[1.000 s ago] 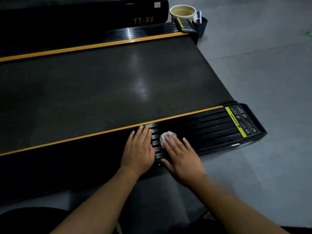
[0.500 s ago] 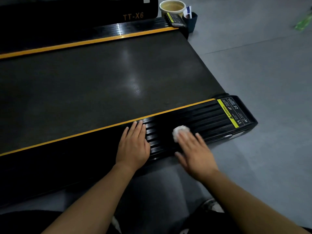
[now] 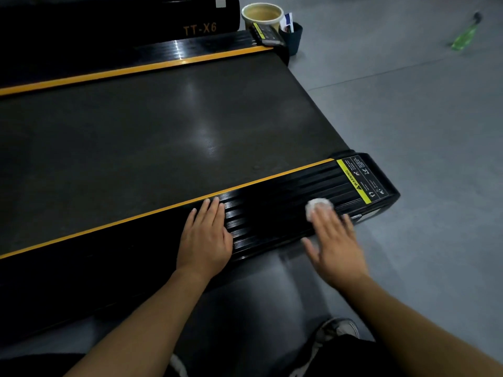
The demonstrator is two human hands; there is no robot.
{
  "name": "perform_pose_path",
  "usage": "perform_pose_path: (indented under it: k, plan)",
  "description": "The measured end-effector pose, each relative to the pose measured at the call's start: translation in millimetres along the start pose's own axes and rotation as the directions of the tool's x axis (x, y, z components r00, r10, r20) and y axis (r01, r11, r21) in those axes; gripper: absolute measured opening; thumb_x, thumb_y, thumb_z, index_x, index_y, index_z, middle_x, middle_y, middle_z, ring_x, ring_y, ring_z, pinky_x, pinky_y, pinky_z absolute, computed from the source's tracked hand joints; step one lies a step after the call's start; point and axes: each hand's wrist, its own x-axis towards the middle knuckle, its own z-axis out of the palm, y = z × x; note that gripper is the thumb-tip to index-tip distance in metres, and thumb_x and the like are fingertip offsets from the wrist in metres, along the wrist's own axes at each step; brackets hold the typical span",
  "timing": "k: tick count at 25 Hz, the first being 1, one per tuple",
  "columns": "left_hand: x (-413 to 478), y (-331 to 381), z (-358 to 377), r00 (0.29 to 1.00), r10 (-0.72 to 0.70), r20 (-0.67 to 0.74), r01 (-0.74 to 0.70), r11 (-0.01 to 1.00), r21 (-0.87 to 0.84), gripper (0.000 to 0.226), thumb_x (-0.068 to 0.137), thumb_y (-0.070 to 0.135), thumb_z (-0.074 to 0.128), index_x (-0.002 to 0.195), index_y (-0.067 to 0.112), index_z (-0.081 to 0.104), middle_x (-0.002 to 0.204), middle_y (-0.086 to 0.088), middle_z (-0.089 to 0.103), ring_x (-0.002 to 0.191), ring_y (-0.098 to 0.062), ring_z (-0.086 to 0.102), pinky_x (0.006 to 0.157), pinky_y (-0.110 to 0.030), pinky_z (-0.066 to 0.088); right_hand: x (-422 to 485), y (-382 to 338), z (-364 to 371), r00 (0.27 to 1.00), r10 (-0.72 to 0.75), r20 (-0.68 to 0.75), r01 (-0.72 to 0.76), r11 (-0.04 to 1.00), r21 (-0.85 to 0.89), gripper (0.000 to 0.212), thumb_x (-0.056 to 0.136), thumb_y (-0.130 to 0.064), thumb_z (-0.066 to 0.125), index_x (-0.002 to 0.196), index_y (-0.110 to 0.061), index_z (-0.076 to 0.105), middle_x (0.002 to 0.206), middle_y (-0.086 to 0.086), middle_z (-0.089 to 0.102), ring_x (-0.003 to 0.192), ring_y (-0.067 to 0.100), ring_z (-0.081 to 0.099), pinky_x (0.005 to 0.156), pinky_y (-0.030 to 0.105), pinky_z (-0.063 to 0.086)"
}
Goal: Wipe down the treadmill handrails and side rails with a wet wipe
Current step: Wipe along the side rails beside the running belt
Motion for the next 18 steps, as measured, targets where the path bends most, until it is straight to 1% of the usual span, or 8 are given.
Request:
perform_pose_path:
  k: [2, 3, 5, 8, 10, 12, 14, 18]
  plan:
    - [0.5, -0.3, 0.9, 0.999, 0.034, 0.009, -0.034, 0.999, 0.012, 0.065, 0.094, 0.032, 0.029, 0.148, 0.004, 0.051, 0.158, -0.012, 0.045, 0.15, -0.027, 0.038, 0.121, -0.051, 0.033, 0.5, 16.8, -2.4, 0.991, 0.133, 0.008, -0.133, 0.991, 0.002, 0.075, 0.101, -0.057, 0.031, 0.16, -0.01, 0.032, 0.168, 0.009, 0.026, 0.157, 0.025, 0.019, 0.127, 0.049, 0.014]
    - [0.8, -0.1, 1.6, 0.998, 0.058, 0.016, -0.058, 0.998, 0.016, 0.065, 0.094, 0.032, 0.028, 0.148, 0.005, 0.051, 0.158, -0.011, 0.045, 0.15, -0.027, 0.037, 0.122, -0.051, 0.033, 1.0, 7.8, -1.9, 0.99, 0.138, 0.001, -0.138, 0.99, 0.015, 0.077, 0.101, -0.058, 0.032, 0.159, -0.007, 0.033, 0.168, 0.012, 0.027, 0.157, 0.028, 0.019, 0.127, 0.05, 0.015]
    - [2.2, 0.2, 2.8, 0.997, 0.076, 0.023, -0.077, 0.997, 0.017, 0.065, 0.094, 0.033, 0.028, 0.149, 0.006, 0.051, 0.159, -0.01, 0.045, 0.15, -0.026, 0.037, 0.122, -0.05, 0.033, -2.3, -28.1, 3.6, 1.0, 0.03, -0.007, -0.029, 0.997, 0.072, 0.079, 0.1, -0.059, 0.037, 0.158, -0.006, 0.034, 0.167, 0.014, 0.027, 0.157, 0.032, 0.019, 0.126, 0.049, 0.015]
    - [5.9, 2.1, 1.2, 0.996, 0.079, 0.051, -0.081, 0.996, 0.031, 0.066, 0.092, 0.033, 0.03, 0.148, 0.005, 0.051, 0.158, -0.011, 0.046, 0.15, -0.026, 0.038, 0.121, -0.051, 0.034, -5.6, -38.9, 6.0, 0.987, -0.163, 0.015, 0.161, 0.985, 0.068, 0.075, 0.101, -0.057, 0.039, 0.162, -0.014, 0.029, 0.169, 0.004, 0.019, 0.158, 0.024, 0.018, 0.127, 0.046, 0.012]
    - [8.8, 0.7, 0.7, 0.989, 0.124, 0.077, -0.128, 0.99, 0.056, 0.069, 0.091, 0.034, 0.029, 0.15, 0.004, 0.049, 0.159, -0.012, 0.043, 0.151, -0.026, 0.036, 0.122, -0.049, 0.033, 3.6, -10.6, 3.2, 0.996, -0.075, -0.041, 0.077, 0.996, 0.054, 0.069, 0.101, -0.054, 0.038, 0.158, -0.015, 0.038, 0.166, 0.004, 0.031, 0.154, 0.024, 0.031, 0.125, 0.048, 0.016]
    - [12.1, 0.1, 1.4, 0.986, 0.145, 0.087, -0.151, 0.986, 0.065, 0.071, 0.089, 0.035, 0.028, 0.15, 0.004, 0.049, 0.16, -0.012, 0.042, 0.151, -0.026, 0.036, 0.122, -0.049, 0.033, 13.3, 10.8, 1.3, 0.994, 0.109, -0.03, -0.107, 0.993, 0.052, 0.072, 0.102, -0.057, 0.033, 0.159, -0.012, 0.036, 0.166, 0.008, 0.032, 0.155, 0.026, 0.026, 0.126, 0.049, 0.017]
    - [17.2, 8.6, 1.7, 0.99, 0.114, 0.083, -0.119, 0.992, 0.053, 0.071, 0.089, 0.035, 0.028, 0.149, 0.004, 0.05, 0.16, -0.013, 0.043, 0.15, -0.027, 0.037, 0.121, -0.05, 0.034, 22.1, -7.8, 3.8, 0.988, 0.153, -0.003, -0.152, 0.986, 0.072, 0.08, 0.101, -0.063, 0.029, 0.159, -0.008, 0.033, 0.167, 0.013, 0.028, 0.156, 0.031, 0.021, 0.126, 0.051, 0.018]
    - [35.2, 45.5, 9.2, 0.993, 0.101, 0.063, -0.102, 0.995, 0.011, 0.071, 0.089, 0.036, 0.027, 0.149, 0.006, 0.051, 0.16, -0.011, 0.042, 0.15, -0.026, 0.037, 0.121, -0.051, 0.034, 35.1, -40.9, 9.1, 0.983, -0.182, 0.029, 0.178, 0.979, 0.103, 0.077, 0.101, -0.064, 0.03, 0.159, -0.014, 0.037, 0.167, 0.006, 0.031, 0.155, 0.026, 0.026, 0.124, 0.05, 0.021]
